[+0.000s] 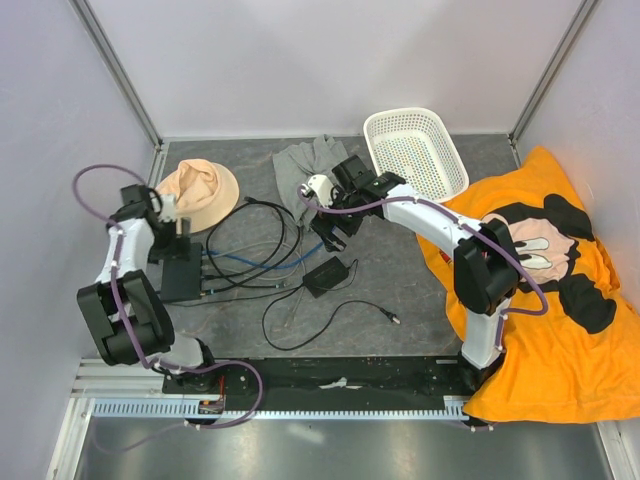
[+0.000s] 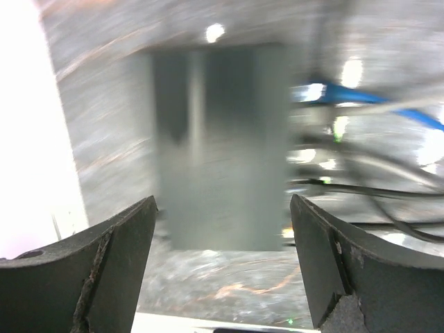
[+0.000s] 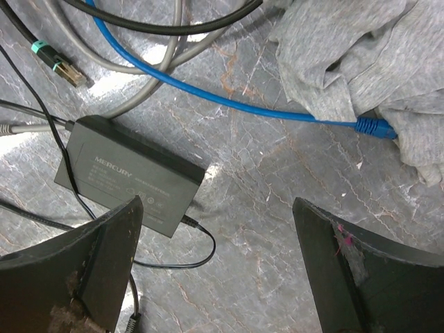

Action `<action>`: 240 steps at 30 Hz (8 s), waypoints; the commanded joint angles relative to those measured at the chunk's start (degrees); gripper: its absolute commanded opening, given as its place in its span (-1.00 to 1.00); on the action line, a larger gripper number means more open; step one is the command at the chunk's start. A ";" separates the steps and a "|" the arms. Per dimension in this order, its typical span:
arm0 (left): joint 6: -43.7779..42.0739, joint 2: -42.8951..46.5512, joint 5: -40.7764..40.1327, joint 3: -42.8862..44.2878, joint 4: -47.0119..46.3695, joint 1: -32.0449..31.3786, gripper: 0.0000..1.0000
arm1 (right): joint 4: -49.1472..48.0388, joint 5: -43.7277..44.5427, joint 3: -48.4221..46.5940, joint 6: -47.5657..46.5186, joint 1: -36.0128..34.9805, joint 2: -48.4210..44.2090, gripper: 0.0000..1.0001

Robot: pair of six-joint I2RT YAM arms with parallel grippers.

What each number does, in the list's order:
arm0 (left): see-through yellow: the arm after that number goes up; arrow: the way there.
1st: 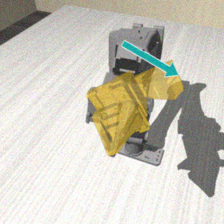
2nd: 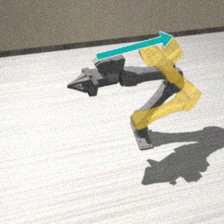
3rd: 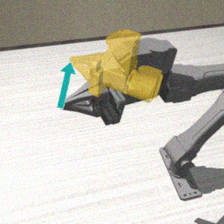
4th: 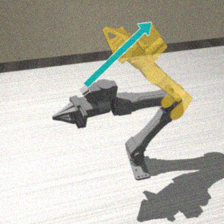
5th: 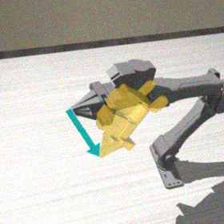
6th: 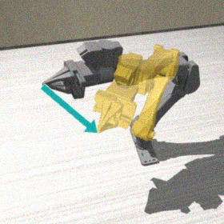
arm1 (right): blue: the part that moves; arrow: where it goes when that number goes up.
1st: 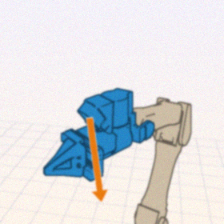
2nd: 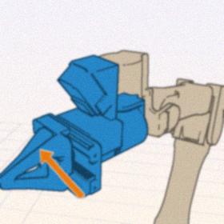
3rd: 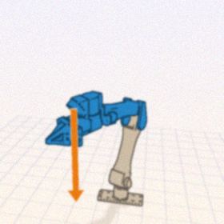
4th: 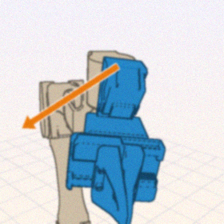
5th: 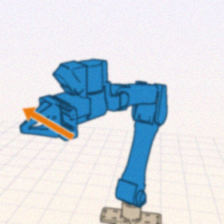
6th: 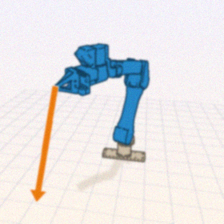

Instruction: Pull the plug from the switch port

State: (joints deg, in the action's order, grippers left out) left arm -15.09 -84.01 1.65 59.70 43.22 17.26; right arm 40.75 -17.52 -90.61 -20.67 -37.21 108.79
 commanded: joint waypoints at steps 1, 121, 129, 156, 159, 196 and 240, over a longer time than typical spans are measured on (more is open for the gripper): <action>-2.75 -1.85 2.74 0.94 1.52 7.87 0.71 | -1.02 -0.85 -3.35 1.68 0.12 1.42 0.96; -29.03 -30.95 51.17 4.10 16.28 -3.98 0.11 | -1.55 -9.29 -16.62 8.71 -14.73 27.17 -1.00; -30.17 -32.27 51.70 5.95 18.30 -4.42 0.06 | -1.47 -9.64 -16.09 8.89 -14.64 27.09 -1.00; -31.41 -35.88 52.05 9.47 20.68 -6.01 -0.05 | -1.47 -9.29 -16.36 8.54 -14.56 27.70 -1.00; -30.70 -37.01 52.93 10.25 20.94 -6.44 -0.08 | -1.47 -9.81 -16.27 8.71 -14.56 27.79 -1.00; -39.66 -42.38 54.78 13.77 30.61 -6.80 -0.55 | -1.47 -8.94 -17.24 9.06 -14.64 29.19 -1.00; -47.49 -41.59 48.35 11.83 33.07 -2.05 -0.97 | -1.99 -5.07 -12.57 10.65 -13.33 29.81 -1.00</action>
State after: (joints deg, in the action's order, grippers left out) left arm -58.17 -128.38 54.89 73.54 77.43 14.02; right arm 29.91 -31.29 -106.37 -8.03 -50.65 132.73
